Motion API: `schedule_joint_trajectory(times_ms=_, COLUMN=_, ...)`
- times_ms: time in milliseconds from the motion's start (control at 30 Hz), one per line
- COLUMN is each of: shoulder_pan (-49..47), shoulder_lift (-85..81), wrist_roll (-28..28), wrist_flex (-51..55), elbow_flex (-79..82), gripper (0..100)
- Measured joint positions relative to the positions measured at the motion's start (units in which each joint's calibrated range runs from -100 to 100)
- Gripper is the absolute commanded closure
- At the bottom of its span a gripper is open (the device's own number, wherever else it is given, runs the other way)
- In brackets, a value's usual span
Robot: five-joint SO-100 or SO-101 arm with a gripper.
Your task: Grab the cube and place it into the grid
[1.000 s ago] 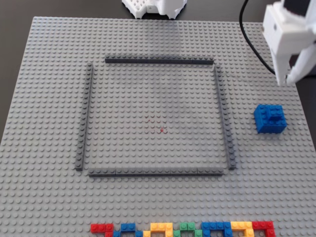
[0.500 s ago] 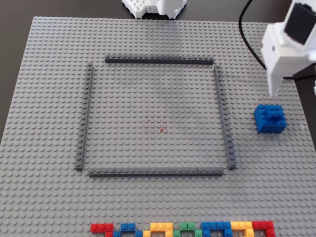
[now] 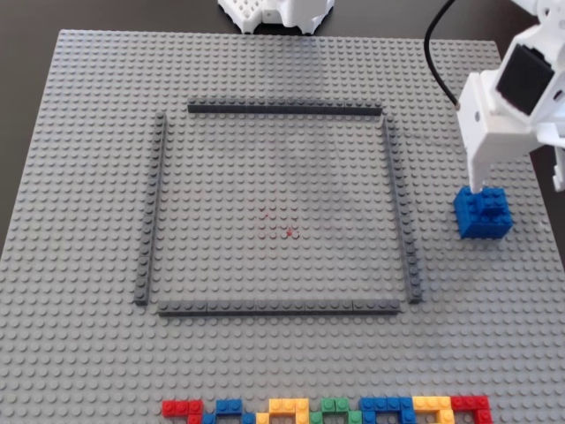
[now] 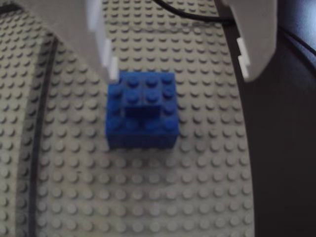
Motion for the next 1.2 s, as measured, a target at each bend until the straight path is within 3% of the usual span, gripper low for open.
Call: schedule_joint_trajectory(times_ms=1200, shoulder_pan=0.0, shoulder_lift=0.8, wrist_roll=0.0, wrist_flex=-2.1, elbow_flex=-0.1, gripper=72)
